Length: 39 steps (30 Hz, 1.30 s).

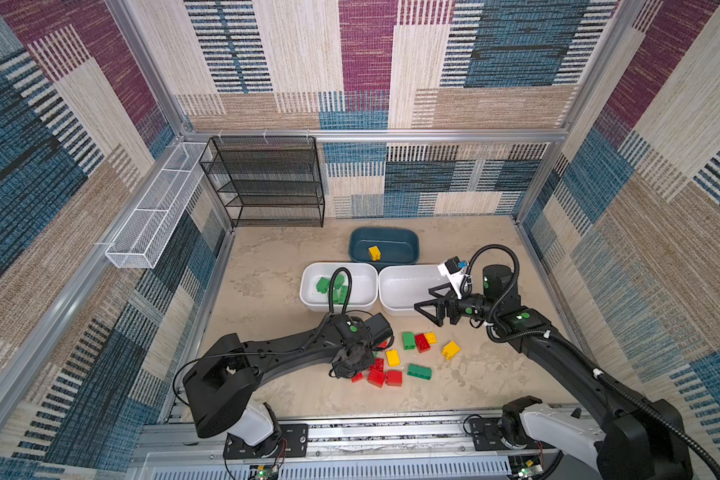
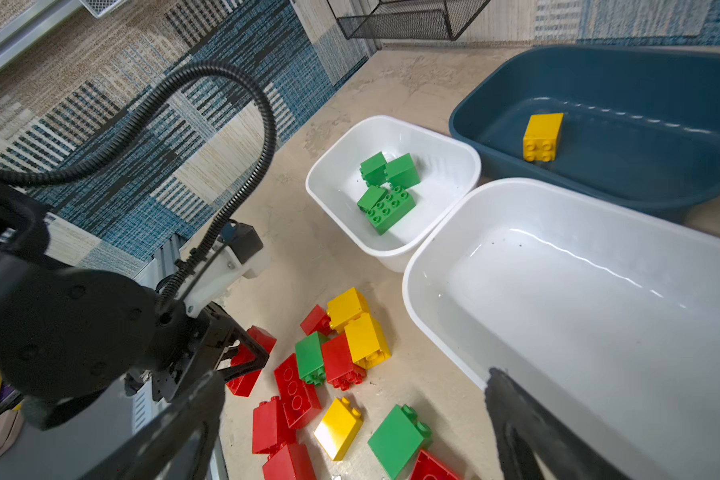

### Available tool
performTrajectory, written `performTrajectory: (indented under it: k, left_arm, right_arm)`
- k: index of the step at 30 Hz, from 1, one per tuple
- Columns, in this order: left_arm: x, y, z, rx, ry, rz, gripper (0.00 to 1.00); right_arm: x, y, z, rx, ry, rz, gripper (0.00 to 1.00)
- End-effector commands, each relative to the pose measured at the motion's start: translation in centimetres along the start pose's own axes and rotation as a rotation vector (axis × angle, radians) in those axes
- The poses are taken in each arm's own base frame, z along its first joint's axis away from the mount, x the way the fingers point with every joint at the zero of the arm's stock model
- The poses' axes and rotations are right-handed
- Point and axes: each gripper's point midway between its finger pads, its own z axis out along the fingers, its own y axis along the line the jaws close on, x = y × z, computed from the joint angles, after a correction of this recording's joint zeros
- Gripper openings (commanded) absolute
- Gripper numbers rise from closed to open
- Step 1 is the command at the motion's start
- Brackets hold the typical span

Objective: Sort the legos into containers by color
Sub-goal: 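Carry the red brick into the empty white bin and release it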

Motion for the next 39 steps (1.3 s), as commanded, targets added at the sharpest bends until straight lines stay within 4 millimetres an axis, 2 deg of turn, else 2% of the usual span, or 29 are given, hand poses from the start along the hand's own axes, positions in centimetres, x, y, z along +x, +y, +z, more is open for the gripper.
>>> performTrajectory:
  k: [1,6,10,15,20,24,29,32,36,39]
  left_arm:
    - [-3.4,-0.6,-2.2,0.024,-0.104,0.224,0.23]
    - [-9.2,-4.7,-5.6,0.18,-0.202,0.391,0.24]
    - [-13.0,-9.1,-6.9,0.33,-0.239,0.451,0.26]
    - [-14.5,-15.0,-5.4,0.412,-0.181,0.538,0.28]
    - [-15.7,-17.9,-2.2,0.4,-0.15,0.559,0.28]
    - [-17.0,-19.1,0.1,0.356,-0.169,0.571,0.29]
    - [-18.2,-19.2,2.9,0.258,-0.208,0.594,0.3]
    - [-18.6,-18.8,4.0,0.207,-0.216,0.596,0.34]
    - [-18.9,-18.6,3.7,0.178,-0.236,0.596,0.49]
    - [-18.6,-19.1,1.8,0.197,-0.264,0.616,0.56]
  right_arm:
    - [-1.1,-0.7,-0.3,0.04,-0.033,-0.017,0.99]
    - [-1.5,-1.3,-0.6,0.065,-0.054,-0.01,0.99]
    - [-1.7,-1.9,-1.2,0.087,-0.069,-0.002,0.99]
    - [-2.1,-2.6,-2.2,0.123,-0.085,0.0,0.99]
    - [-2.1,-3.0,-2.7,0.139,-0.093,0.005,0.99]
    - [-1.9,-3.2,-2.7,0.143,-0.093,0.008,0.99]
    - [-1.8,-3.3,-2.8,0.146,-0.09,0.01,0.99]
    - [-1.7,-3.3,-2.9,0.146,-0.09,0.013,0.99]
    - [-1.7,-3.1,-2.9,0.143,-0.09,0.015,0.99]
    - [-1.7,-3.0,-3.0,0.14,-0.09,0.016,0.99]
